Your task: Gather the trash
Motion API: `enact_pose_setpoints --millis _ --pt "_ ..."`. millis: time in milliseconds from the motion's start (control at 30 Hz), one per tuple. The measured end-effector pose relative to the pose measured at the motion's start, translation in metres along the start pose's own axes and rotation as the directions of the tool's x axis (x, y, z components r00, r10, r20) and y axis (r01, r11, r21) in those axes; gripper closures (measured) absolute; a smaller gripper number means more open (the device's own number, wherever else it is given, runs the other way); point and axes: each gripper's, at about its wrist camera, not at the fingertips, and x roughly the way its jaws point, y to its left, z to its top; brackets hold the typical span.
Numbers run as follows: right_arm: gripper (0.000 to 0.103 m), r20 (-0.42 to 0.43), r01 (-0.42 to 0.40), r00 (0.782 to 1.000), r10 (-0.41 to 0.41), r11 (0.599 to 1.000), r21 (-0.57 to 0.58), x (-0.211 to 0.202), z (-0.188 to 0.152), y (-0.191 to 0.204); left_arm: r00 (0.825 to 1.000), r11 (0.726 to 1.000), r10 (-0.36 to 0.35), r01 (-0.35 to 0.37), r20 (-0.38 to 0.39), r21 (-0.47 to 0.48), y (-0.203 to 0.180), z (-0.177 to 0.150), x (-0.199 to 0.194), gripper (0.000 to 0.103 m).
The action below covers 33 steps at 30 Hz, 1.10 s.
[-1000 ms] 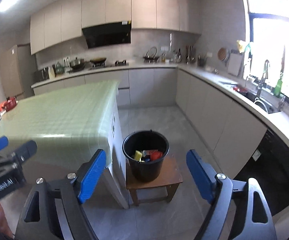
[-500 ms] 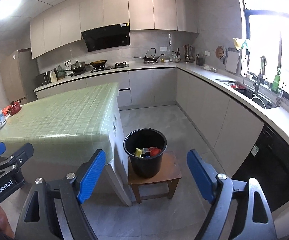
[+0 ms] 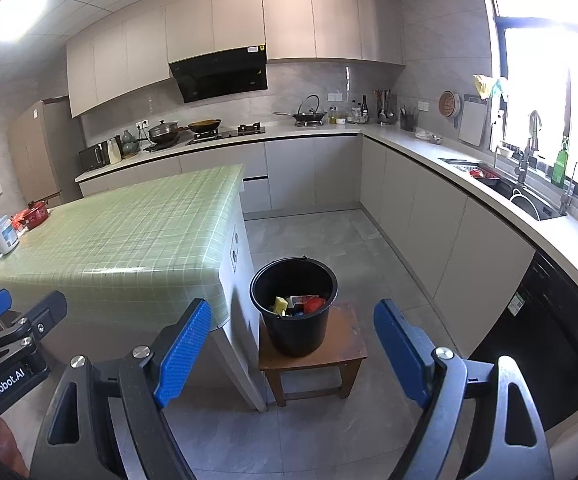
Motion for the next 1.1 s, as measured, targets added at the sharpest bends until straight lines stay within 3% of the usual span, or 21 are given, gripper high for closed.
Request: enact_pose_setpoints --millis 1100 --pt "0.018 -0.011 0.0 1.0 0.0 1.0 0.004 0.0042 0.0018 -0.0011 1.0 1.0 -0.01 0.01 -0.015 0.018 -0.0085 0.0047 -0.0013 0.013"
